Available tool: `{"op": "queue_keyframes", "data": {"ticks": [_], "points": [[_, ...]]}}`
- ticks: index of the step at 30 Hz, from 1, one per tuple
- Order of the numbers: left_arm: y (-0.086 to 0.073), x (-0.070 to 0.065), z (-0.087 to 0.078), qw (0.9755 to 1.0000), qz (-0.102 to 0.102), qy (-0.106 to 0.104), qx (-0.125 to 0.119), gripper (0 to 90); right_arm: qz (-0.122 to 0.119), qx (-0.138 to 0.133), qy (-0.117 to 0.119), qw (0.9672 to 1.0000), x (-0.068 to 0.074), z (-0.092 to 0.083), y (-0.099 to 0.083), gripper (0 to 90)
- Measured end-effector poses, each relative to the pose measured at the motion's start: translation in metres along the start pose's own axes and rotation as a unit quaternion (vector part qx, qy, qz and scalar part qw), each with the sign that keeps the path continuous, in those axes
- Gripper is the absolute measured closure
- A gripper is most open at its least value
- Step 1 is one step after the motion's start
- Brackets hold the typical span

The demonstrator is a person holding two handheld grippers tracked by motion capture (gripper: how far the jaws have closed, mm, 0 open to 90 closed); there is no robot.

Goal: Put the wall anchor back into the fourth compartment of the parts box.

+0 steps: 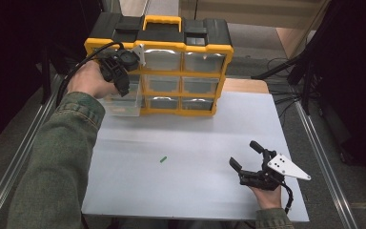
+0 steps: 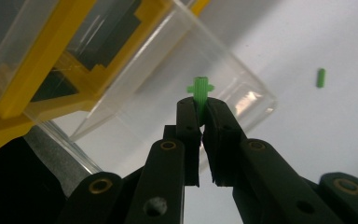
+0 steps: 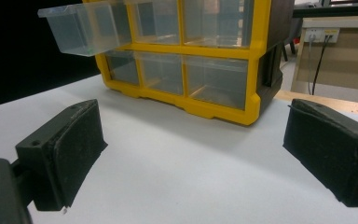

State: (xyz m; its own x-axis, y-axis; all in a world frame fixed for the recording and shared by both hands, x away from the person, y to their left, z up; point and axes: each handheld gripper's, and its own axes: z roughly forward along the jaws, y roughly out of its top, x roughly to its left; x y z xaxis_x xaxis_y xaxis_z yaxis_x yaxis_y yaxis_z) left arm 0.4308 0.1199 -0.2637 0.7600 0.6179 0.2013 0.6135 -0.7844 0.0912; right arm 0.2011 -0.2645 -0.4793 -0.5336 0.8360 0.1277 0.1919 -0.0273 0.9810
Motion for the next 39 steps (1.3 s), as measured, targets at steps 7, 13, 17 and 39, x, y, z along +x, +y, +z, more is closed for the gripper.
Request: {"op": "queue_keyframes", "data": {"ticks": [7,13,17,39], "points": [[-0.002,0.006,0.003,1.0,-0.008,0.0,-0.003,84.2,0.001,0.002,0.001,1.0,0.0,0.0,0.0,5.5],[-0.003,0.005,0.001,0.9999,-0.01,0.001,-0.008,83.9,-0.001,0.002,0.001,1.0,0.001,0.001,0.0,5.5],[-0.003,0.008,0.0,0.9995,-0.031,0.001,-0.003,71.8,0.0,0.002,0.002,1.0,0.001,0.001,-0.001,5.5],[-0.006,-0.02,-0.01,0.9983,-0.051,-0.023,-0.016,28.6,0.003,0.004,0.004,1.0,0.002,0.002,-0.001,5.5]]}}
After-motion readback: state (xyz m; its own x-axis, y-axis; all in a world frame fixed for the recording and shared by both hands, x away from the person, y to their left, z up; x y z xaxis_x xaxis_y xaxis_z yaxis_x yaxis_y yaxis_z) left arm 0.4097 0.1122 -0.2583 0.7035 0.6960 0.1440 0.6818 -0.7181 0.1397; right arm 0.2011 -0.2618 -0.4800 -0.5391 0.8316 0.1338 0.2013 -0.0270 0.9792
